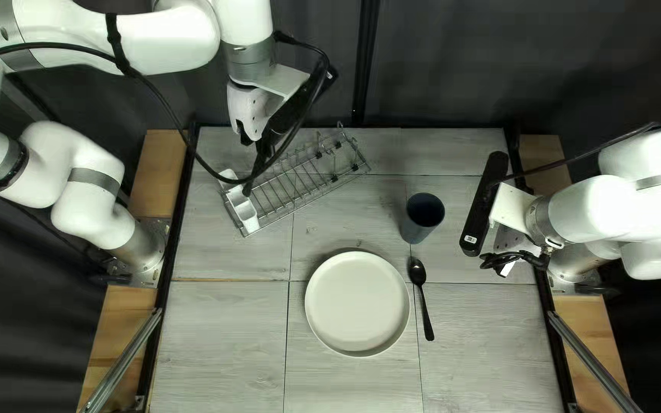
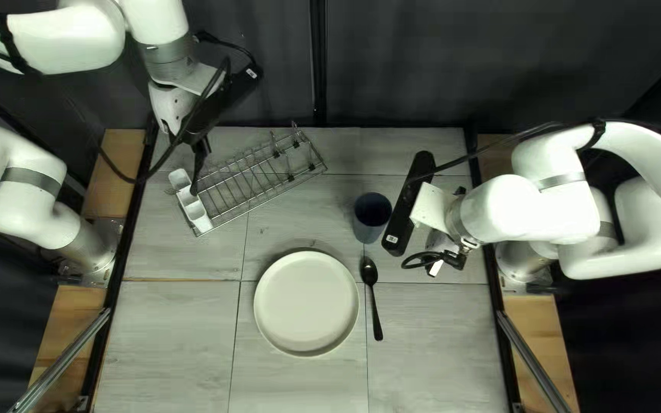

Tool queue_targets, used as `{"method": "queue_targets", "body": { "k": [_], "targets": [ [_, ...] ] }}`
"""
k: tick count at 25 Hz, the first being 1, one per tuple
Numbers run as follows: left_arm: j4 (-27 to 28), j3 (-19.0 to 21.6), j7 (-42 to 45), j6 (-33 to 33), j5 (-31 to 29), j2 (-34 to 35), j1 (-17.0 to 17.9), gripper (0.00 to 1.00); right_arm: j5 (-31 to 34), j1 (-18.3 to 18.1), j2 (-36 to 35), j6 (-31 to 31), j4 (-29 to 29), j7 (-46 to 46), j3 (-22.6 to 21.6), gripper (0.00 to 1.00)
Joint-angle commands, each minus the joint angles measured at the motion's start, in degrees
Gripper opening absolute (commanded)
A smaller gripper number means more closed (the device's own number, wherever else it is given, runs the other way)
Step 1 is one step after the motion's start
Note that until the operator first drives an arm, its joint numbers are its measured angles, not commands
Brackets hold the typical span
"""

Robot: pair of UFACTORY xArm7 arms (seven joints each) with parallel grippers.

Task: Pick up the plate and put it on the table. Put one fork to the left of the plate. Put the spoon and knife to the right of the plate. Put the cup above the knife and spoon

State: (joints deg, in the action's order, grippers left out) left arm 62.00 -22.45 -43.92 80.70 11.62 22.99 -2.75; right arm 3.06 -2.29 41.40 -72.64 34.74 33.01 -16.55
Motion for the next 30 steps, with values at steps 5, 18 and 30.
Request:
{"method": "queue_targets", "body": {
  "k": [5,18,30],
  "targets": [
    [-10.4,2.4,9.5,-12.5,5.2,9.0,-3.4,0.0,0.0,0.0,0.0,0.0,0.0,0.0,0.0,1.0],
    [-21.4,1.4,16.3,-28.0,16.5,13.1,-5.7,0.0,0.0,0.0,0.0,0.0,0.0,0.0,0.0,1.0],
    [-32.4,3.6,21.4,-48.4,30.9,14.9,-5.1,0.0,0.0,0.0,0.0,0.0,0.0,0.0,0.0,1.0]
  ]
}}
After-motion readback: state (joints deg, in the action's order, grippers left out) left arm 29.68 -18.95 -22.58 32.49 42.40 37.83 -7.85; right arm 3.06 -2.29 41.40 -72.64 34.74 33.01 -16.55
